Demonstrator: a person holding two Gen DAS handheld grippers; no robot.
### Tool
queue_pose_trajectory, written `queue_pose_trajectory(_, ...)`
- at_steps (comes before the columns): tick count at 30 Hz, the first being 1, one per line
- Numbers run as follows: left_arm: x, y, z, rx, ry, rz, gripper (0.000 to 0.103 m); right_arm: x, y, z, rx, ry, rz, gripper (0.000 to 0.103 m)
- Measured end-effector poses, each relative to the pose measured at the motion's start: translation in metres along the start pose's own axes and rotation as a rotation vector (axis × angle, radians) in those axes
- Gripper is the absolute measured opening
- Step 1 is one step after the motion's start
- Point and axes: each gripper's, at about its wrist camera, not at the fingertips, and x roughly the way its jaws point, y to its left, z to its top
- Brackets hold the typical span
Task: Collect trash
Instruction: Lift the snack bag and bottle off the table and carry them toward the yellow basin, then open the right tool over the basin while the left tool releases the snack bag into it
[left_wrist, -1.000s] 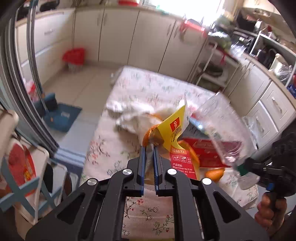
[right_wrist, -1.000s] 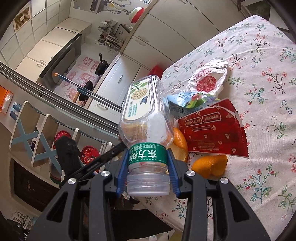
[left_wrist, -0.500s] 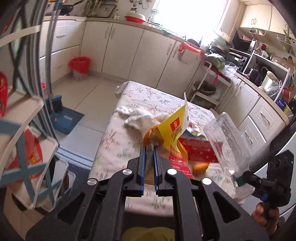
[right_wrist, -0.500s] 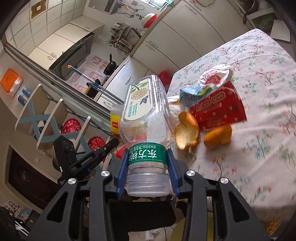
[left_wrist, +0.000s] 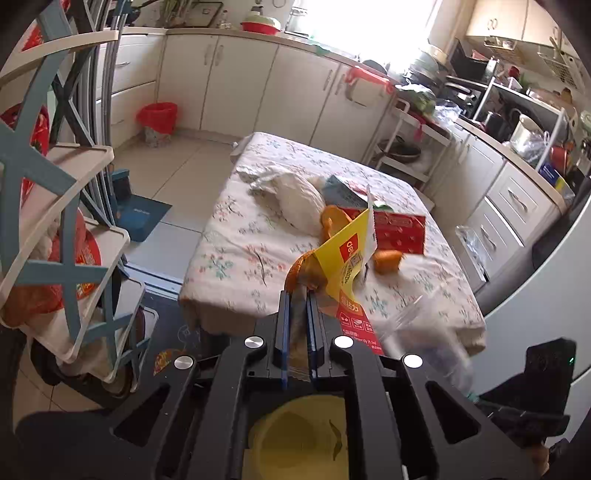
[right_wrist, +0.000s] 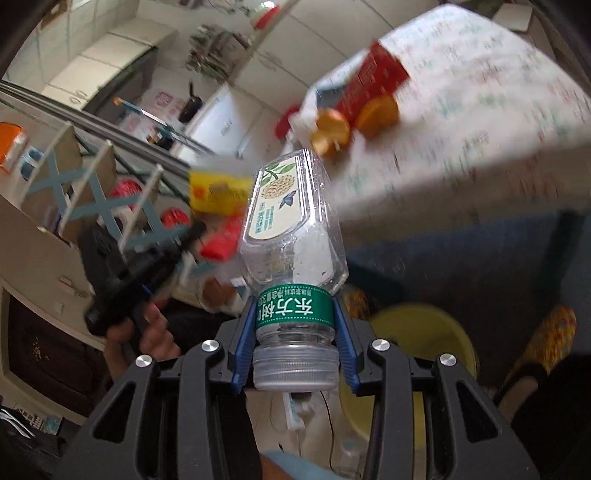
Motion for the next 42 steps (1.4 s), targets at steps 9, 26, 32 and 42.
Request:
queue_pose_trajectory(9,-0.008,-0.017,-0.027,0.055,0.040,-0.013,0.007,0.042,-0.002,-0.025,-0.048,0.193,-0.166,0.040)
queue_pose_trajectory(26,-0.008,-0.036,-0.060,0.147,0.125,-0.017,0.007,0.047,-0.010,-0.039,-0.039,0.208,-0.259,0.052)
queue_pose_trajectory(32,0.004,-0.046,-0.072,0.218,0.190,0.008,0.007,0.022,-0.015,-0.027,0.010,0.056,-0.307,0.056)
queue_pose_trajectory(42,0.029,-0.073,-0.105,0.392,0.325,0.039,0.007,-0.005,-0.008,-0.016,-0.030,-0.134,-0.379,0.060)
